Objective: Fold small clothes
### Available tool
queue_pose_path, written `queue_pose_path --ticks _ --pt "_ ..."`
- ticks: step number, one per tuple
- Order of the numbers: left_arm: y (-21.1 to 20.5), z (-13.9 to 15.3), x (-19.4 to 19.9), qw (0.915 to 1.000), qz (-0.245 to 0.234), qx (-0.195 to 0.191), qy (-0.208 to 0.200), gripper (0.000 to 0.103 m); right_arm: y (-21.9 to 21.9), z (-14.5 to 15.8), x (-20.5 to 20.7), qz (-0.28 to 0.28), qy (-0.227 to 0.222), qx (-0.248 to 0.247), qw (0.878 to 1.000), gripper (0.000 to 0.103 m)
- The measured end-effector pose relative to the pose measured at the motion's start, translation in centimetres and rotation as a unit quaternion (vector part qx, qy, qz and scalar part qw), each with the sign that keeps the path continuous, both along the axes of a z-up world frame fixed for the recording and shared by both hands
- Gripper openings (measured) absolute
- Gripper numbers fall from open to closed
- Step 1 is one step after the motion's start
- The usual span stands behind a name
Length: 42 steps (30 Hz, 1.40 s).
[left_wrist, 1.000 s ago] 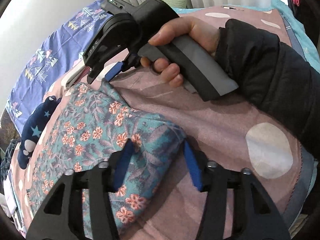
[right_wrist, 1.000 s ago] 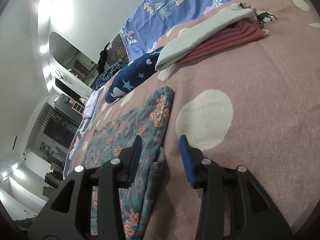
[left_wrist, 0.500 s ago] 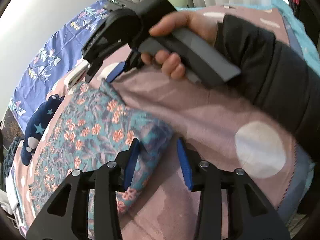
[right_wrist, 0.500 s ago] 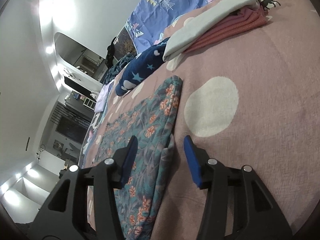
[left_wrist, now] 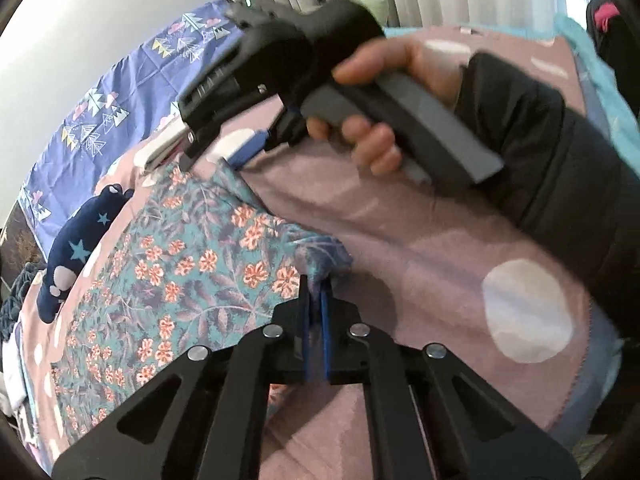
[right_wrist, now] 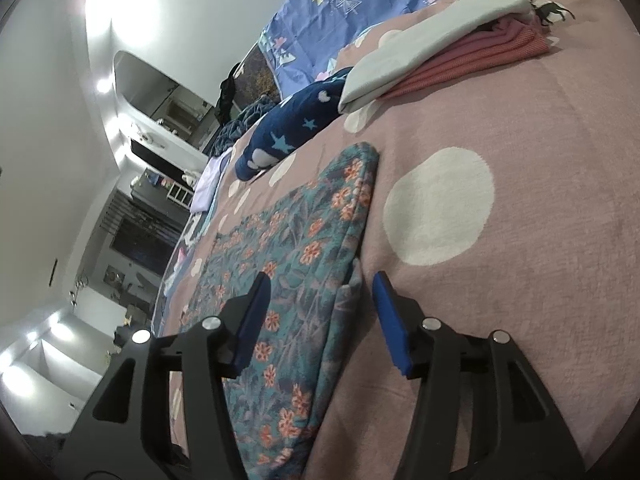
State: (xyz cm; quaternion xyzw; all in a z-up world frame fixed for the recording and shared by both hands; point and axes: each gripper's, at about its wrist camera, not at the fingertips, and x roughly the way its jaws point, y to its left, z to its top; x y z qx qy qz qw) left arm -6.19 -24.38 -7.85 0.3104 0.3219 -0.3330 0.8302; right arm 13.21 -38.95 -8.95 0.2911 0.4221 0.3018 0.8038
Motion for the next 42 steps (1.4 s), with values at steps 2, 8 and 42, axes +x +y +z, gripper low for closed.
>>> queue_pose_path --ticks 2,8,42 --pt "0.1 0.5 -0.3 0.9998 -0.013 -0.013 0.006 0.002 0.6 -0.1 0.1 0.008 0.0 -0.012 1.0 0.057" --pt "-0.3 -0.8 -0.4 0.9993 -0.031 -0.012 0.02 0.001 2.1 -0.3 0.7 0.002 -0.012 -0.043 0.999 0.027" --pt "-1.7 -1.5 1.5 0.9989 -0.037 -0.021 0.018 0.007 1.4 0.5 0.5 -0.081 -0.047 -0.064 0.994 0.001"
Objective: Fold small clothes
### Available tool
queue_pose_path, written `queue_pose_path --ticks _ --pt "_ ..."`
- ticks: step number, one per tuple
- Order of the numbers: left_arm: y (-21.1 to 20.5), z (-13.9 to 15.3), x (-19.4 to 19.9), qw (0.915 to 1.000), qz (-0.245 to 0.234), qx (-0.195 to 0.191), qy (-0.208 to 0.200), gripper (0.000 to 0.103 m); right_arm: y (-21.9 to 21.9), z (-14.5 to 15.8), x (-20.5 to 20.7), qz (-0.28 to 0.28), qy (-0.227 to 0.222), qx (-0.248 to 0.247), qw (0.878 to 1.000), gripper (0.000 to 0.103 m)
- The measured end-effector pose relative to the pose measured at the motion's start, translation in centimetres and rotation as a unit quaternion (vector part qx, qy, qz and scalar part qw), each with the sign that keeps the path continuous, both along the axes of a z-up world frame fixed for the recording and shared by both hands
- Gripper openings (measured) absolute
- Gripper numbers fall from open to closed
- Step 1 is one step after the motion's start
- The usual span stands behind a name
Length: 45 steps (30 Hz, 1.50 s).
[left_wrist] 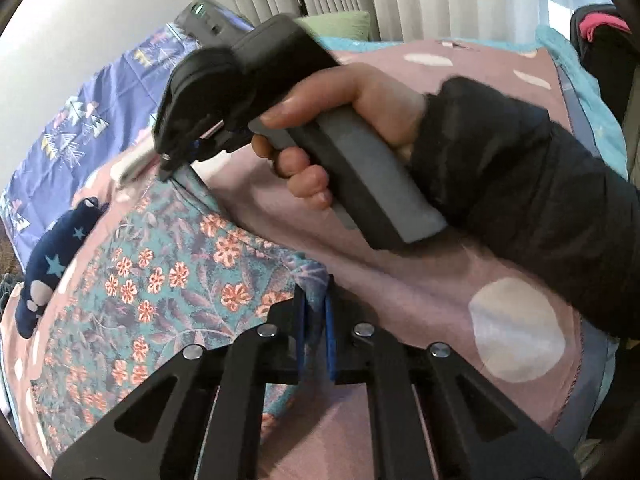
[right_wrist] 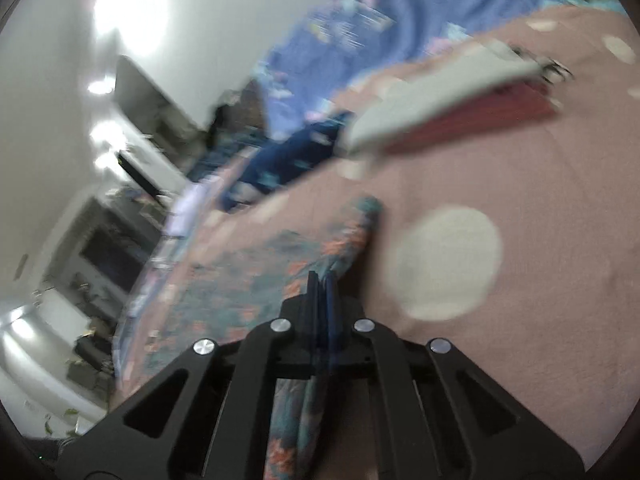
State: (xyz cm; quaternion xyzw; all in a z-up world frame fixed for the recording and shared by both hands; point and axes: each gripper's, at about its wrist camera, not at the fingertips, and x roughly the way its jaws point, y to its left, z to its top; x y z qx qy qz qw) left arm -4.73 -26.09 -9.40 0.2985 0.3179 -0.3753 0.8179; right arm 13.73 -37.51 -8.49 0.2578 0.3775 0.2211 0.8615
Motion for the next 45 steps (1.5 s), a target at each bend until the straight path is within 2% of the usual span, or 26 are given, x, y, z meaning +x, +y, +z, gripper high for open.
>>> queue_pose_path --ticks 1,3,8,13,18,20,22,23,24,26,27,28,31,36,38,41,44,45 --pt "-0.1 -0.6 0.1 1.0 0.0 0.004 0.003 0.007 -0.2 -1.0 0.5 -0.016 0.022 -0.017 0.999 0.001" --pt "-0.3 -1.2 -0.1 1.0 0.003 0.008 0.001 0.007 -0.8 -2.1 1.2 -0.014 0.04 0.001 0.999 0.001" --pt "-0.2 -1.2 0.1 0.9999 0.006 0.006 0.008 0.008 0.1 -1.5 0.4 -0.013 0.02 -0.024 0.999 0.001" --pt "-0.4 -1.4 -0.7 0.9999 0.007 0.006 0.008 0.009 0.5 -1.2 0.8 -0.016 0.018 -0.013 1.0 0.001" --pt "0.0 -1.5 -0.3 0.9998 0.008 -0.005 0.018 0.014 -2.2 -0.1 -0.6 -0.053 -0.001 -0.007 0.999 0.005" --pt "0.3 -1.5 -0.1 0.9996 0.008 -0.011 0.025 0.014 -2.9 0.4 -1.0 -0.041 -0.009 0.026 0.999 0.005" --pt "0.6 -1.5 0.3 0.9991 0.007 -0.019 0.038 0.015 -2.3 0.8 -1.3 0.013 -0.024 0.066 0.997 0.005" --pt "0.8 -1.5 0.6 0.9985 0.006 -0.026 0.047 0.016 -1.5 1.0 -1.4 0.038 -0.03 0.066 0.997 0.005" --pt "1.0 -1.5 0.8 0.998 0.006 -0.032 0.055 0.016 -0.4 1.1 -1.4 0.056 -0.032 0.041 0.997 0.005" --pt "1.3 -1.5 1.1 0.9968 0.004 -0.042 0.068 0.018 1.6 0.4 -1.0 0.044 -0.022 -0.059 0.997 0.005" --pt "1.6 -1.5 1.4 0.9954 0.002 -0.052 0.08 0.021 2.3 -1.0 -0.3 0.029 0.005 -0.115 0.993 0.003" --pt "1.8 -1.5 1.6 0.9943 0.0 -0.059 0.089 0.023 2.2 -1.9 0.4 0.034 0.028 -0.108 0.993 0.002" --pt "2.8 -1.5 2.2 0.9884 -0.002 -0.09 0.123 0.031 0.7 -2.1 0.6 0.031 0.024 -0.052 0.998 0.002" --pt "4.6 -0.7 1.5 0.9805 0.011 -0.128 0.149 0.031 -0.5 -3.0 0.9 0.028 0.033 -0.007 0.999 0.001" --pt "5.8 -0.5 0.6 0.98 0.014 -0.129 0.151 0.031 -0.8 -3.0 0.9 0.023 0.033 -0.004 0.999 0.001" --pt "8.6 -0.1 -1.4 0.9838 0.031 -0.123 0.126 0.031 -0.9 -2.8 0.6 0.004 0.033 -0.011 0.999 0.0" --pt "13.2 0.7 -2.1 0.9794 0.08 -0.146 0.114 0.033 -0.9 -2.6 0.3 -0.014 0.032 -0.026 0.999 0.0" --pt "14.9 0.9 -2.1 0.9769 0.099 -0.154 0.11 0.037 -0.8 -2.4 0.0 -0.021 0.032 -0.037 0.999 0.0"
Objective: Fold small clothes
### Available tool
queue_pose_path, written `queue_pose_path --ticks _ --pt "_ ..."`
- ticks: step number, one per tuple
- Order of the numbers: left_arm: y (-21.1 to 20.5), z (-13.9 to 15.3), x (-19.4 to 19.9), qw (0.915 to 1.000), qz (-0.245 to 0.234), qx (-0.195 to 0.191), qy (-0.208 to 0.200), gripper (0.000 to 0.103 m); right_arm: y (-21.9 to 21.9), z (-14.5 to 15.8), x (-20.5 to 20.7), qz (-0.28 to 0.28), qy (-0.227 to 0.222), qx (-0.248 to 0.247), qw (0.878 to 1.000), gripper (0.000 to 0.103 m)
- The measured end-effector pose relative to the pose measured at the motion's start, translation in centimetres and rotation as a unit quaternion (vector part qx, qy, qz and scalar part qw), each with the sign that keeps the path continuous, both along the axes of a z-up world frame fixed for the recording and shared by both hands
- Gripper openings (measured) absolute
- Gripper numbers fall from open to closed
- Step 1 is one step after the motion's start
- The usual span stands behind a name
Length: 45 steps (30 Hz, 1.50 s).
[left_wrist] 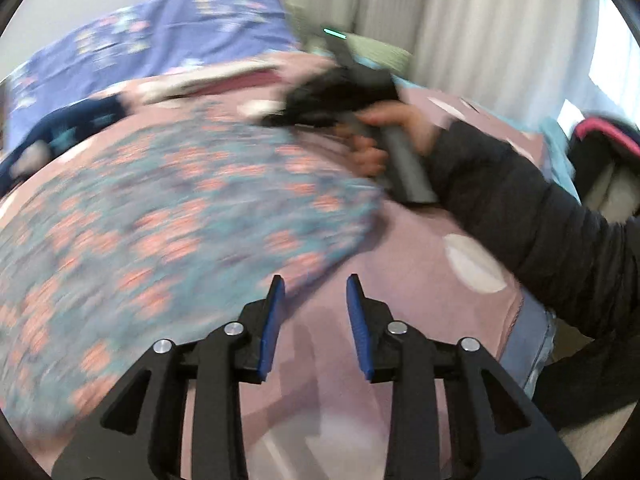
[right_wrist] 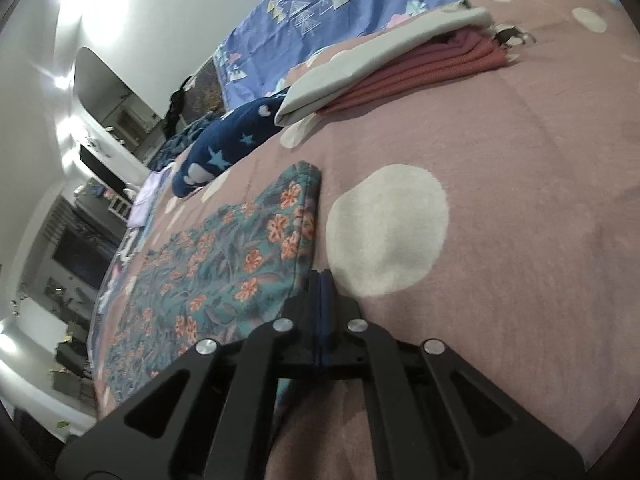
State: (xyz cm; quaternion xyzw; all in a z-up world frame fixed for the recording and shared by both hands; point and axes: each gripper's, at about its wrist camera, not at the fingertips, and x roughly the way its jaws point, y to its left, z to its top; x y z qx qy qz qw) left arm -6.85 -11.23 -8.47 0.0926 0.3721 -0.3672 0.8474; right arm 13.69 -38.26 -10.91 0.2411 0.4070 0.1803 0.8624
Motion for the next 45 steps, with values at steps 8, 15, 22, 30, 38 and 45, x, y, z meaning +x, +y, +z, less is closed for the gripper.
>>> queue_pose_path --ticks 8,15,22,30,38,45 --pt "17.7 1.5 -0.6 0.9733 0.224 0.003 -0.05 0.043 1.8 4.6 -6.9 -0.054 -0.024 -0.075 0.995 0.011" --pt "29.6 2.9 0.5 0.9291 0.361 -0.003 -0.082 0.043 17.7 11.0 -14.6 0.106 -0.151 -0.197 0.963 0.031" --pt "32.3 1.2 0.3 0.9179 0.39 0.0 -0.072 0.043 37.7 7.0 -22.8 0.288 -0.288 -0.33 0.852 0.031" --pt "34.6 0.3 2.6 0.9347 0.353 -0.031 -0.031 0.044 46.9 3.3 -23.7 0.344 -0.315 -0.421 0.778 0.032" --pt "33.9 -1.3 14.9 0.9574 0.241 -0.134 0.087 0.049 49.1 1.0 -22.2 0.334 -0.302 -0.479 0.754 0.038" --pt "32.9 -4.0 20.5 0.9356 0.201 -0.244 0.158 0.058 50.5 -0.3 -22.2 0.331 -0.318 -0.512 0.726 0.044"
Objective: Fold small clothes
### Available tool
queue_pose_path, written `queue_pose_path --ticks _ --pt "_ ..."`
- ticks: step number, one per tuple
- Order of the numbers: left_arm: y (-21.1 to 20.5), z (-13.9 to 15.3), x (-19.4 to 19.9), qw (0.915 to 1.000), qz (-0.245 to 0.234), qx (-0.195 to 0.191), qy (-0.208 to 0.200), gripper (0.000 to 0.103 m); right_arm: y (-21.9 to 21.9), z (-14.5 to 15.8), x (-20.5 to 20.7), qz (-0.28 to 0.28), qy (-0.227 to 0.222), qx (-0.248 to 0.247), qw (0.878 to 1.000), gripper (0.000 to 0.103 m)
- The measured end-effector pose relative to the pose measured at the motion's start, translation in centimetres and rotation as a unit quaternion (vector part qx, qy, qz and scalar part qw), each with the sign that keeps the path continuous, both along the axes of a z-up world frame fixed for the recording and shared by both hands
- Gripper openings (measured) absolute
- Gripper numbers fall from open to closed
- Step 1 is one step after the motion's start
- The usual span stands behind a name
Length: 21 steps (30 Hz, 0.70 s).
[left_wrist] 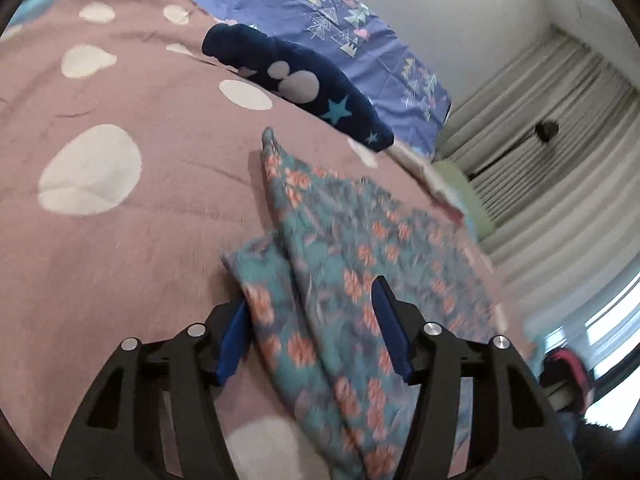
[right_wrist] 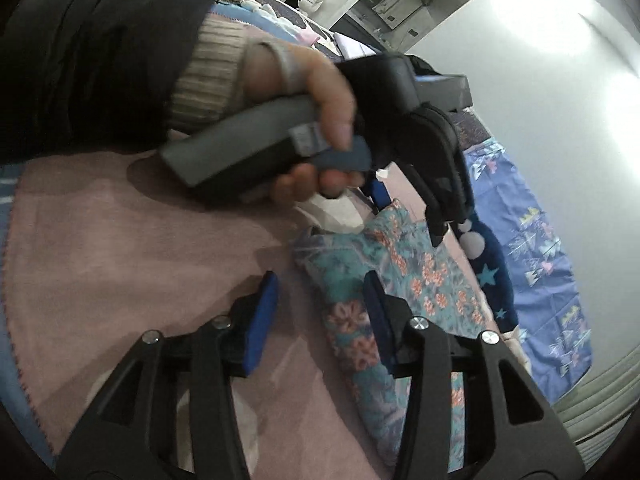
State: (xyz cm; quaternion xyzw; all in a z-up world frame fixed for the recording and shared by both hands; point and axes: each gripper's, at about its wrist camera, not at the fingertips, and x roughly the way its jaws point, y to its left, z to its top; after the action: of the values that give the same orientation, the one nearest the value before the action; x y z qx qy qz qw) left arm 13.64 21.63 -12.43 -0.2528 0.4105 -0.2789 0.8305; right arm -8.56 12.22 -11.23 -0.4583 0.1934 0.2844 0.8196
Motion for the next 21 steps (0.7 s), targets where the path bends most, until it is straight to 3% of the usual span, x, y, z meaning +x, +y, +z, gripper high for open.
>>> queue_pose_path --ticks 2,5,6,8,9,12,14,17,21 --pt "-0.1 -0.3 0.7 0.9999 -0.002 -0.014 0.002 0.058 0.5 -0.2 0.4 -0.006 -0.011 -0.004 1.0 0.039" --pt "-0.1 -0.4 1.3 0.9996 -0.005 -0.029 0.001 0.056 1.1 -0.6 1.1 -0.018 -0.017 -0.011 1.0 0.018" --pt "-0.4 -0.5 1.5 0.9995 -0.008 -0.031 0.001 0.051 1.4 -0.8 1.3 -0.024 -0.014 -0.012 1.0 0.007" --pt "-0.9 -0.7 1.7 0.9997 -0.007 -0.02 0.01 0.025 1.7 -0.6 1.6 -0.031 -0.001 0.0 1.0 0.005" --pt "-0.6 -0.8 2.0 0.9996 -0.004 -0.021 0.018 0.005 1.7 0.0 1.8 -0.034 0.009 0.015 0.999 0.004" --pt "-0.3 0.3 1.6 0.9994 0.008 -0.031 -0.013 0.005 1.6 2.9 1.5 -0.041 0.023 0.07 0.996 0.004" --pt "-0.3 0.6 1.4 0.9993 0.005 -0.026 -0.028 0.005 1.7 3.4 1.5 -0.05 0.034 0.077 0.995 0.004" --pt "-0.5 -1.5 2.1 0.9997 0.008 -0.016 0.019 0.005 2.0 0.6 1.8 -0.063 0.076 0.041 0.994 0.004" --pt "-0.2 -1.5 2.1 0.9993 0.012 -0.032 0.015 0.006 2.1 1.0 0.8 -0.055 0.056 0.05 0.996 0.006"
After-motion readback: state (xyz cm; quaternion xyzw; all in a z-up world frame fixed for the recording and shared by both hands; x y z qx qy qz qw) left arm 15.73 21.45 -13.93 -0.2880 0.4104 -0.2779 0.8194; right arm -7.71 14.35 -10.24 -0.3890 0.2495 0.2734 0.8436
